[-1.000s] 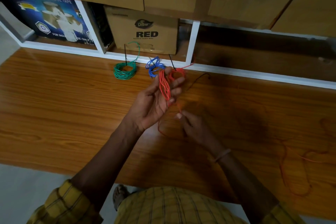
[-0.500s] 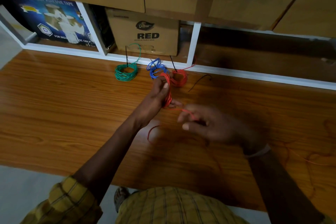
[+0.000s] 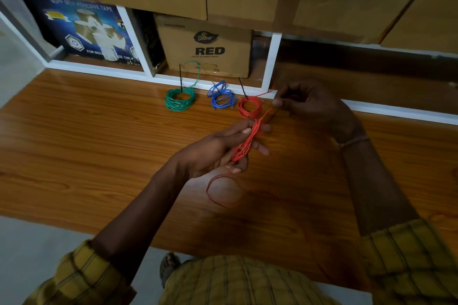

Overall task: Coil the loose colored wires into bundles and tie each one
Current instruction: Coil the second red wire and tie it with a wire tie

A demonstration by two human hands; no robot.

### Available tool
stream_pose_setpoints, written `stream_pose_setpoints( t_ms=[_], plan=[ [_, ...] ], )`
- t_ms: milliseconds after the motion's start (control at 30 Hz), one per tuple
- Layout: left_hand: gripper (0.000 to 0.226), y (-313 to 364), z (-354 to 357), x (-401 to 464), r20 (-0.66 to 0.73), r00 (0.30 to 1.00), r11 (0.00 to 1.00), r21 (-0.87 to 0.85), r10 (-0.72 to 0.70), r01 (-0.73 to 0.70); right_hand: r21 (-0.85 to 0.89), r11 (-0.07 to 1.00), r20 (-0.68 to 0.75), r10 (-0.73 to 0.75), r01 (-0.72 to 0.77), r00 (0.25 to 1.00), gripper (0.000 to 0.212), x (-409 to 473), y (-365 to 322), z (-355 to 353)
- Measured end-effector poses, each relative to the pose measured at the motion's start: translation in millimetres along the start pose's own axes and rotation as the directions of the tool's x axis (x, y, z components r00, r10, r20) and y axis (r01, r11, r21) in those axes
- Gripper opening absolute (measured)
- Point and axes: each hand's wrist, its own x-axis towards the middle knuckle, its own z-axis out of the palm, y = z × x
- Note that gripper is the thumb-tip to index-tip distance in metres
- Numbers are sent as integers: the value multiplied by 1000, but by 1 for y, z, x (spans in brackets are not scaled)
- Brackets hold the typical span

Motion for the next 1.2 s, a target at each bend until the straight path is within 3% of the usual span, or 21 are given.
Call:
stream_pose_setpoints(
  t_ms=[133,200,333,533,633,700,767,833,900,1000,1133,1200],
  plan=[
    [47,2,-4,-6,102,990,962,-265,94,-64,156,988,-151,34,-10,988,7,8,26,24],
    [49,5,-4,-9,110,982,931,-351,151,-103,261,963,-145,101,-60,984,6,7,42,48],
    [49,8,-6,-9,56,969,860,-476,240,-186,369,910,-52,221,-186,974,26,-6,49,102],
    [48,9,-26,-5,-154,951,770,-559,269,-308,367,845,247,315,-389,916,38,-28,32,142],
    [41,2,-36,0,-309,908,775,-484,285,-408,147,919,363,294,-366,884,31,-36,19,147],
    [35,0,-36,3,-431,864,843,-335,261,-421,-1,966,386,238,-257,891,20,-42,15,144],
    [28,-7,-37,5,-552,779,942,38,298,-334,-168,982,405,150,-88,902,24,-43,11,135],
    [26,-16,-41,4,-556,720,881,442,415,-167,-227,974,427,84,17,900,28,-42,3,125],
    [25,-22,-45,0,-523,739,832,546,425,-92,-106,994,415,77,-35,907,20,-41,-7,116],
    [22,-24,-49,-8,-528,773,849,527,351,-26,219,959,366,93,-183,926,2,-40,-22,102],
    [28,-23,-52,-17,-471,849,887,462,239,7,611,751,271,100,-251,957,14,-33,-25,80],
    [31,-20,-53,-21,-436,884,904,426,171,35,644,723,278,82,-249,957,30,-28,-25,71]
  ],
)
